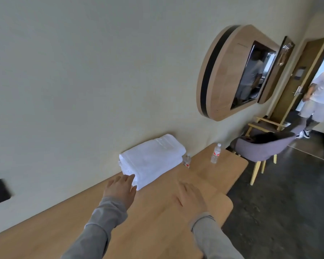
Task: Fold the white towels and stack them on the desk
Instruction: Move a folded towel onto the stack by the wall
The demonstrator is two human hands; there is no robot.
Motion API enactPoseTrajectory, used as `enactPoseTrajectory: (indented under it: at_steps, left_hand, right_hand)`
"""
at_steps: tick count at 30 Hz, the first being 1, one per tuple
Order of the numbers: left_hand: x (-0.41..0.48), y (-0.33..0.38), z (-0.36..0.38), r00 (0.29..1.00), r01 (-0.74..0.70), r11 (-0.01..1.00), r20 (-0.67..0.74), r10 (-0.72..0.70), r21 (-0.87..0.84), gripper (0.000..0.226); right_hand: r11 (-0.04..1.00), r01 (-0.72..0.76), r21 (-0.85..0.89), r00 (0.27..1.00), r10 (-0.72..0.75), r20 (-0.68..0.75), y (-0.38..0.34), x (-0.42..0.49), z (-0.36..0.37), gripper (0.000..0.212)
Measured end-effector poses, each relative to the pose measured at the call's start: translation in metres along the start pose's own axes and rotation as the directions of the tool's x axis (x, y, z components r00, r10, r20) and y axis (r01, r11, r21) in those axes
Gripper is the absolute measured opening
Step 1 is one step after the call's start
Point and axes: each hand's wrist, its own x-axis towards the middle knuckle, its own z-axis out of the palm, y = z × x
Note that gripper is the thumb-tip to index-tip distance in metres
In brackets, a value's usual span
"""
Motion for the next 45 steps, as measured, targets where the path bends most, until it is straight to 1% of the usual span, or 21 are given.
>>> enactPoseTrajectory:
  at_steps: [6, 12, 15, 19, 22, 24, 26, 28, 29, 30, 31, 32, 33, 34, 35, 36, 37, 39, 40, 42, 45]
  left_hand:
    - [0.067, 0.01, 0.037, 0.989, 0.126, 0.99, 0.08, -0.121, -0.07, 0.052]
    - [0.108, 0.022, 0.069, 0.968, 0.227, 0.969, 0.135, -0.213, -0.097, 0.052]
    - [0.121, 0.03, 0.09, 0.939, 0.32, 0.936, 0.184, -0.292, -0.146, 0.047]
    - [0.138, 0.042, 0.118, 0.87, 0.471, 0.865, 0.255, -0.423, -0.172, 0.042]
    - [0.152, 0.051, 0.138, 0.786, 0.607, 0.754, 0.327, -0.525, -0.25, 0.047]
    - [0.164, 0.058, 0.151, 0.721, 0.691, 0.644, 0.379, -0.581, -0.327, 0.054]
    - [0.176, 0.066, 0.159, 0.612, 0.789, 0.456, 0.465, -0.64, -0.41, 0.059]
    - [0.189, 0.073, 0.163, 0.497, 0.838, 0.201, 0.558, -0.664, -0.507, 0.061]
    - [0.195, 0.076, 0.165, 0.444, 0.831, 0.055, 0.602, -0.663, -0.553, 0.066]
    - [0.201, 0.079, 0.167, 0.388, 0.793, -0.121, 0.649, -0.654, -0.597, 0.071]
    - [0.207, 0.083, 0.169, 0.335, 0.71, -0.314, 0.695, -0.636, -0.63, 0.074]
    - [0.213, 0.085, 0.17, 0.294, 0.587, -0.486, 0.73, -0.617, -0.647, 0.075]
    - [0.219, 0.087, 0.173, 0.265, 0.45, -0.614, 0.754, -0.602, -0.648, 0.075]
    - [0.224, 0.089, 0.175, 0.252, 0.316, -0.703, 0.77, -0.586, -0.638, 0.075]
    - [0.23, 0.091, 0.176, 0.253, 0.191, -0.762, 0.781, -0.571, -0.619, 0.077]
    - [0.235, 0.093, 0.178, 0.262, 0.077, -0.8, 0.786, -0.56, -0.595, 0.082]
    - [0.239, 0.095, 0.179, 0.272, -0.026, -0.823, 0.788, -0.552, -0.567, 0.089]
    - [0.247, 0.097, 0.181, 0.289, -0.193, -0.839, 0.787, -0.545, -0.509, 0.105]
    - [0.25, 0.097, 0.181, 0.289, -0.249, -0.834, 0.784, -0.549, -0.492, 0.108]
    - [0.255, 0.097, 0.182, 0.255, -0.298, -0.817, 0.783, -0.567, -0.494, 0.107]
    - [0.26, 0.096, 0.185, 0.229, -0.338, -0.8, 0.782, -0.58, -0.496, 0.103]
  right_hand:
    - [0.997, 0.058, 0.052, 0.998, -0.059, 0.024, 0.037, 0.083, 0.019, 0.044]
    - [0.986, 0.082, 0.143, 0.989, -0.098, 0.108, 0.067, 0.153, 0.037, 0.054]
    - [0.982, 0.097, 0.16, 0.979, -0.123, 0.163, 0.083, 0.189, 0.054, 0.055]
    - [0.977, 0.109, 0.186, 0.96, -0.152, 0.236, 0.106, 0.234, 0.082, 0.055]
    - [0.963, 0.092, 0.253, 0.932, -0.173, 0.32, 0.126, 0.261, 0.102, 0.055]
    - [0.943, 0.033, 0.331, 0.911, -0.165, 0.378, 0.138, 0.275, 0.112, 0.056]
    - [0.91, -0.079, 0.408, 0.893, -0.118, 0.434, 0.149, 0.288, 0.118, 0.058]
    - [0.86, -0.199, 0.471, 0.881, -0.053, 0.47, 0.159, 0.302, 0.122, 0.06]
    - [0.817, -0.266, 0.512, 0.875, -0.018, 0.484, 0.164, 0.309, 0.123, 0.061]
    - [0.753, -0.349, 0.558, 0.859, 0.02, 0.511, 0.167, 0.315, 0.125, 0.061]
    - [0.653, -0.449, 0.61, 0.831, 0.054, 0.554, 0.17, 0.322, 0.128, 0.062]
    - [0.503, -0.556, 0.662, 0.791, 0.074, 0.608, 0.172, 0.329, 0.131, 0.061]
    - [0.316, -0.649, 0.692, 0.745, 0.079, 0.662, 0.173, 0.335, 0.134, 0.059]
    - [0.125, -0.715, 0.688, 0.698, 0.076, 0.712, 0.174, 0.341, 0.136, 0.057]
    - [-0.04, -0.749, 0.661, 0.658, 0.071, 0.75, 0.175, 0.346, 0.138, 0.054]
    - [-0.173, -0.758, 0.629, 0.629, 0.062, 0.775, 0.176, 0.35, 0.141, 0.051]
    - [-0.28, -0.75, 0.6, 0.612, 0.05, 0.789, 0.176, 0.353, 0.143, 0.05]
    - [-0.436, -0.701, 0.564, 0.614, 0.032, 0.788, 0.175, 0.359, 0.146, 0.053]
    - [-0.489, -0.677, 0.55, 0.618, 0.028, 0.786, 0.174, 0.362, 0.147, 0.056]
    - [-0.547, -0.649, 0.529, 0.622, 0.019, 0.783, 0.172, 0.368, 0.149, 0.059]
    - [-0.568, -0.645, 0.511, 0.616, 0.008, 0.788, 0.169, 0.377, 0.153, 0.055]
